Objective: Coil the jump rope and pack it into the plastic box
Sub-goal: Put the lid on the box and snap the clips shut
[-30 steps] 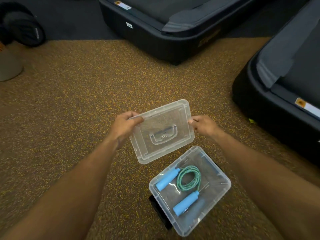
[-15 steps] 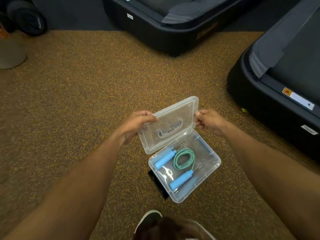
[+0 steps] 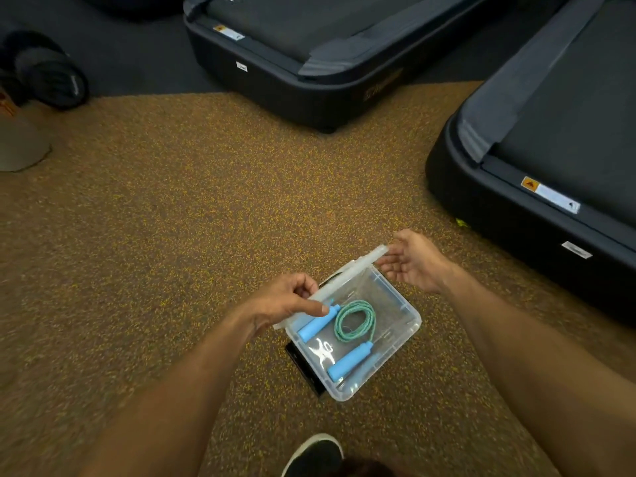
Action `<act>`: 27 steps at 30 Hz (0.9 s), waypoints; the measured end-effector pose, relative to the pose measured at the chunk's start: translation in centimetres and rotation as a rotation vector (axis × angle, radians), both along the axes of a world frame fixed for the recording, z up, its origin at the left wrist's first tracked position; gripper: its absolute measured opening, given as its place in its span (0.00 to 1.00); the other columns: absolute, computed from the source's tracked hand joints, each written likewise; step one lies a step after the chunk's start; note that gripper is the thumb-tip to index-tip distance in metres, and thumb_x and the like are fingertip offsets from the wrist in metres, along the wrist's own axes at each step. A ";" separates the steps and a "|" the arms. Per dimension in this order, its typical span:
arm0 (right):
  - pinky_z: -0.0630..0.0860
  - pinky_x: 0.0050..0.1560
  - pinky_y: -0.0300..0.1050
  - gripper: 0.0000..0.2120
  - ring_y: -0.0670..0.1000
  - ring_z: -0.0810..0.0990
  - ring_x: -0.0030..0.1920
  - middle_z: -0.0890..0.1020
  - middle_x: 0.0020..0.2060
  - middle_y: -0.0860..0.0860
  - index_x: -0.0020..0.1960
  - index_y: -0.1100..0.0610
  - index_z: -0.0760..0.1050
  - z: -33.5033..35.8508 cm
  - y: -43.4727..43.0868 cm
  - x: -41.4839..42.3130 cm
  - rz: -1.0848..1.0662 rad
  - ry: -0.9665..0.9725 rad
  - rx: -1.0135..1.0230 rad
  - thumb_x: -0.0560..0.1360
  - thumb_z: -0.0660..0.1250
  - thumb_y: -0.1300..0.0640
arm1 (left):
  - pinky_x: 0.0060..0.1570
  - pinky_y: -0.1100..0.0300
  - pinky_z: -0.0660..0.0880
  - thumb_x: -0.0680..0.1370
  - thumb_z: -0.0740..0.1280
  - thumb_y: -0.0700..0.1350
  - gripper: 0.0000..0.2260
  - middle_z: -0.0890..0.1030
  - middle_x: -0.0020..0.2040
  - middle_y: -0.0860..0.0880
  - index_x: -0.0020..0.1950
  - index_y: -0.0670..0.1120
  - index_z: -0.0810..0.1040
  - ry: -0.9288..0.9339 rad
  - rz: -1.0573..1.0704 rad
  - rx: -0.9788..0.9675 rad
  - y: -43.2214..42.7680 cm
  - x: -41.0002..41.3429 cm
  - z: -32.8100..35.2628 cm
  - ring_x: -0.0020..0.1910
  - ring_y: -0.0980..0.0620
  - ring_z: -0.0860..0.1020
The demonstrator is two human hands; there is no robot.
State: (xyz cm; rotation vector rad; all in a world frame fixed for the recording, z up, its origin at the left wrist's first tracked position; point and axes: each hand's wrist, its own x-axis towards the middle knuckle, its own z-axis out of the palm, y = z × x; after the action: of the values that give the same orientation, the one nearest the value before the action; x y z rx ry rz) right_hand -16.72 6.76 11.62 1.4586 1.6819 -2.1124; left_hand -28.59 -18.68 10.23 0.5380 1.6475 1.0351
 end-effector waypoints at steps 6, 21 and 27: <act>0.76 0.34 0.40 0.16 0.47 0.77 0.34 0.80 0.37 0.54 0.57 0.65 0.79 -1.1 1.0 0.1 0.031 -0.057 0.075 0.75 0.73 0.54 | 0.47 0.55 0.75 0.67 0.80 0.42 0.16 0.77 0.49 0.47 0.49 0.45 0.77 0.119 -0.036 -0.004 0.4 1.1 -0.8 0.46 0.51 0.76; 0.77 0.37 0.43 0.08 0.53 0.81 0.43 0.85 0.51 0.61 0.53 0.61 0.82 -1.9 3.0 3.0 0.189 -0.208 0.259 0.75 0.69 0.65 | 0.47 0.51 0.80 0.73 0.73 0.57 0.10 0.82 0.44 0.55 0.45 0.53 0.78 0.458 -0.069 0.012 4.2 3.4 -2.1 0.42 0.57 0.80; 0.83 0.37 0.46 0.08 0.54 0.82 0.40 0.84 0.49 0.59 0.55 0.59 0.78 -2.3 2.3 5.5 0.241 -0.206 0.234 0.77 0.68 0.65 | 0.48 0.57 0.74 0.77 0.70 0.55 0.17 0.81 0.60 0.52 0.64 0.52 0.77 0.758 0.042 -0.225 5.5 2.7 -4.2 0.54 0.51 0.80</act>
State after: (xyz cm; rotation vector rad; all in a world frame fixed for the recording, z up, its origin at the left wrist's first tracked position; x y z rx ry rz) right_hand -11.25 9.09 9.33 1.3879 1.9602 -1.6313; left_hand -25.89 -13.17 6.03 0.8047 2.4106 0.6867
